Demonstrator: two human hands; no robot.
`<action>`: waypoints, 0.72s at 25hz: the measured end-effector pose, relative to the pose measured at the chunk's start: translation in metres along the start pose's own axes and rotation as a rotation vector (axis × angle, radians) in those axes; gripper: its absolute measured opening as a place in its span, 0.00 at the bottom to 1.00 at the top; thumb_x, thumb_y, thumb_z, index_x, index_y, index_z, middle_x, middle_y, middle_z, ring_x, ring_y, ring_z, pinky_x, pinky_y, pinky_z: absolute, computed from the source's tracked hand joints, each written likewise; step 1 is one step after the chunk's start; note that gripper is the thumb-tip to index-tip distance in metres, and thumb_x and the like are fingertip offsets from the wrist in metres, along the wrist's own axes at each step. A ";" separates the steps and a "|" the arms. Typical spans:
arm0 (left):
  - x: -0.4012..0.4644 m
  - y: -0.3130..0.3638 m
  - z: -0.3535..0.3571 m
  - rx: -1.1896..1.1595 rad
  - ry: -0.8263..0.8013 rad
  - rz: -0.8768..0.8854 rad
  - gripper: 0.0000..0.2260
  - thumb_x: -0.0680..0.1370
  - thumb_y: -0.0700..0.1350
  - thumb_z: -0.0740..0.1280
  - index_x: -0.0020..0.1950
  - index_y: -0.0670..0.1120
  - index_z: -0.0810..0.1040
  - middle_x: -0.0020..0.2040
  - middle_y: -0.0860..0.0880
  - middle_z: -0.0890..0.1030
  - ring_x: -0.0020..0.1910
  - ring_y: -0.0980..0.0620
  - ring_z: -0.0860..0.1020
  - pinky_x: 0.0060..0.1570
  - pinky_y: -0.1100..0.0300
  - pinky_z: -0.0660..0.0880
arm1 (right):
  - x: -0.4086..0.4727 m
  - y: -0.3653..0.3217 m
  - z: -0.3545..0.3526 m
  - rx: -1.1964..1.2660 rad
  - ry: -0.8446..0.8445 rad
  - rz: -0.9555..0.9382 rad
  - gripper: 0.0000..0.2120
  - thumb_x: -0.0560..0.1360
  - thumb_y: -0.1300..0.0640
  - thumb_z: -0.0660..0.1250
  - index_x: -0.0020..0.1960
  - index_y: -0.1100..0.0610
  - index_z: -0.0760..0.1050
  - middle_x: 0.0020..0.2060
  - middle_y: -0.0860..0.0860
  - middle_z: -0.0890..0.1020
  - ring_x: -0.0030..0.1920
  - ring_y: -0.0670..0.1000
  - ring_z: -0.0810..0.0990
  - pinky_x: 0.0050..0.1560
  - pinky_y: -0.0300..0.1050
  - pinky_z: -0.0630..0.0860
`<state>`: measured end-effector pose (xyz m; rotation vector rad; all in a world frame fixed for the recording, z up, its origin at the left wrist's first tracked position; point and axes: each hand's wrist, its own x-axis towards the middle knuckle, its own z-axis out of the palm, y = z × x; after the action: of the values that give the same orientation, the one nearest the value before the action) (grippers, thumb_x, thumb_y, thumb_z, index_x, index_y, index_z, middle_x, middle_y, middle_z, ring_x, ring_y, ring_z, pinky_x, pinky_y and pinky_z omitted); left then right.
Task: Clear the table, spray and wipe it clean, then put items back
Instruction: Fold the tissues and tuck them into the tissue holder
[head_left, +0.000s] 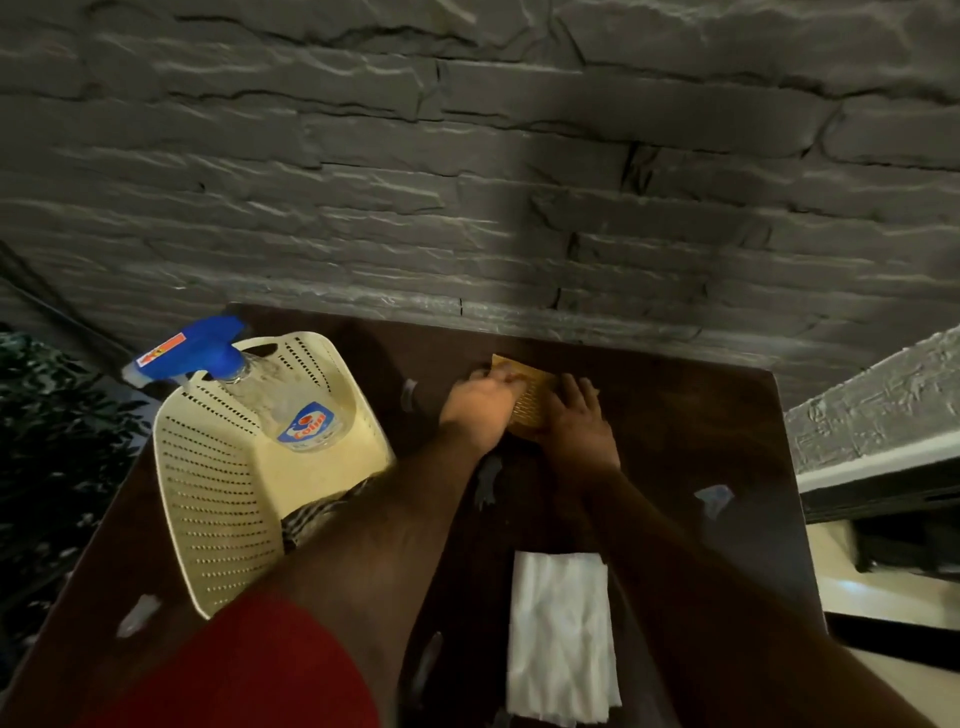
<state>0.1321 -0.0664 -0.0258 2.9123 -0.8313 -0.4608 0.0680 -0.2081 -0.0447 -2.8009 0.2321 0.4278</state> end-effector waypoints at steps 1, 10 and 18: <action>0.000 -0.003 0.000 -0.003 0.005 0.018 0.19 0.78 0.46 0.63 0.70 0.52 0.69 0.70 0.48 0.69 0.63 0.43 0.72 0.57 0.49 0.73 | 0.002 0.005 0.000 0.002 0.019 -0.022 0.25 0.79 0.53 0.60 0.75 0.52 0.60 0.78 0.55 0.56 0.78 0.59 0.50 0.70 0.60 0.64; -0.036 0.030 -0.009 -0.088 -0.218 0.069 0.11 0.82 0.48 0.55 0.56 0.50 0.76 0.49 0.48 0.78 0.49 0.48 0.77 0.50 0.51 0.75 | -0.038 0.048 -0.013 0.199 -0.054 -0.049 0.11 0.80 0.52 0.59 0.55 0.51 0.79 0.46 0.50 0.83 0.41 0.48 0.80 0.35 0.37 0.69; -0.067 0.029 0.023 -0.266 0.092 -0.056 0.17 0.80 0.49 0.60 0.70 0.53 0.71 0.65 0.48 0.76 0.61 0.47 0.75 0.59 0.53 0.73 | -0.064 0.060 -0.016 0.238 0.091 -0.066 0.16 0.79 0.55 0.60 0.66 0.54 0.75 0.56 0.54 0.82 0.51 0.54 0.82 0.48 0.46 0.78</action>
<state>0.0567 -0.0552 -0.0254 2.6934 -0.6238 -0.4034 -0.0002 -0.2621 -0.0257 -2.5877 0.1956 0.2401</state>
